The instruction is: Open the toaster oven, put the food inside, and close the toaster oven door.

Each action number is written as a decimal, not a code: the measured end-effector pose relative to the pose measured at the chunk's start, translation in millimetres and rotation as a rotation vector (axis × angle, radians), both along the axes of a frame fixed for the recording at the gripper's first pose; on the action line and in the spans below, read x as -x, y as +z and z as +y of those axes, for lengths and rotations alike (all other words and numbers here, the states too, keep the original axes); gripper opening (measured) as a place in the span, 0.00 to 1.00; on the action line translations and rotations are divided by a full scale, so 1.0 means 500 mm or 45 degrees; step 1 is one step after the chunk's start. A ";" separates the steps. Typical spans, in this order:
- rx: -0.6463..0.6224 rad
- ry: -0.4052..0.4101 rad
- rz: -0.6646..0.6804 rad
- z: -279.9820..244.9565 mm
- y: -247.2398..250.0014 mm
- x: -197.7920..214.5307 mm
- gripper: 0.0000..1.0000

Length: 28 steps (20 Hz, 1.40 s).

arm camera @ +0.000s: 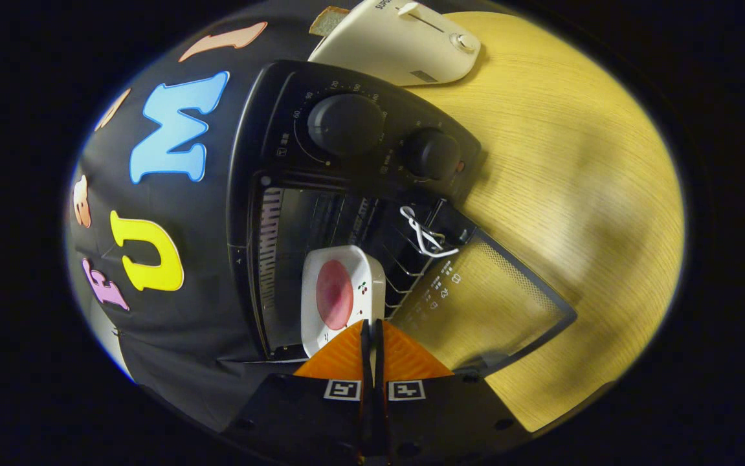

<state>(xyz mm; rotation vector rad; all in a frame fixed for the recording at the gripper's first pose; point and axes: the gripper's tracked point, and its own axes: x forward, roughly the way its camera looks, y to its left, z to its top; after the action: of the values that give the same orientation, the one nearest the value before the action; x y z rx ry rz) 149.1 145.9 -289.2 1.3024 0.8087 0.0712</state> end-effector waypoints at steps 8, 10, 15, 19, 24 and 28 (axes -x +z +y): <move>0.040 -0.189 0.015 0.005 -0.026 -0.088 0.02; 0.001 -0.230 0.013 0.009 -0.022 -0.109 0.02; -0.001 -0.251 0.050 0.028 -0.020 -0.131 0.03; -0.034 -0.204 0.039 0.044 -0.003 -0.121 0.08; -0.014 -0.141 -0.052 0.047 0.035 -0.088 0.45; 0.024 -0.068 -0.075 0.041 0.044 -0.042 0.87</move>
<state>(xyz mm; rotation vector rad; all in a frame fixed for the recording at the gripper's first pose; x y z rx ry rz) 170.2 166.7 -267.2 1.2979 0.7226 0.0586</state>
